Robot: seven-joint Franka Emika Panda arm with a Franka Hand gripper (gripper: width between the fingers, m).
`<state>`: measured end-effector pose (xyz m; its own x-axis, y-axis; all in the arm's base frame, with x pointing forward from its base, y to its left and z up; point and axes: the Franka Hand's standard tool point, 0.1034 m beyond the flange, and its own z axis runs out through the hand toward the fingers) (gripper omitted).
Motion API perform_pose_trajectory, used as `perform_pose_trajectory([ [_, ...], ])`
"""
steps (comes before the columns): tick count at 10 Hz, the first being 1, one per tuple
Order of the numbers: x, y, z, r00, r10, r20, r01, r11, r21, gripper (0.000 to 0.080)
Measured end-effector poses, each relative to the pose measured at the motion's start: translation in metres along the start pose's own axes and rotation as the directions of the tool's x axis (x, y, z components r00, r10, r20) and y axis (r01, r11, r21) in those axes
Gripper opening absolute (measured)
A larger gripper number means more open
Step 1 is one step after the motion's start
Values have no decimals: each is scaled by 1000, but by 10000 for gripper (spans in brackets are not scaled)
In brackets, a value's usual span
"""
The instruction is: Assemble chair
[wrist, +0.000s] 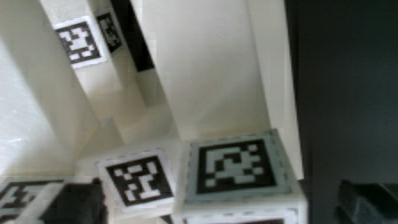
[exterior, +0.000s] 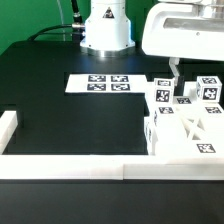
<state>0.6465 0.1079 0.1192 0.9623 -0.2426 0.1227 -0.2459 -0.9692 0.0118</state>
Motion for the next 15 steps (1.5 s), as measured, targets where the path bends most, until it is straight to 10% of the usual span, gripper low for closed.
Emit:
perform_pose_trajectory([
  [2, 0, 0, 0, 997, -72, -3, 72, 997, -1, 649],
  [4, 1, 0, 0, 998, -69, -3, 69, 998, -1, 369],
  [6, 1, 0, 0, 999, -40, -3, 40, 999, 0, 286],
  [15, 0, 0, 0, 892, 453, -1, -453, 892, 3, 288],
])
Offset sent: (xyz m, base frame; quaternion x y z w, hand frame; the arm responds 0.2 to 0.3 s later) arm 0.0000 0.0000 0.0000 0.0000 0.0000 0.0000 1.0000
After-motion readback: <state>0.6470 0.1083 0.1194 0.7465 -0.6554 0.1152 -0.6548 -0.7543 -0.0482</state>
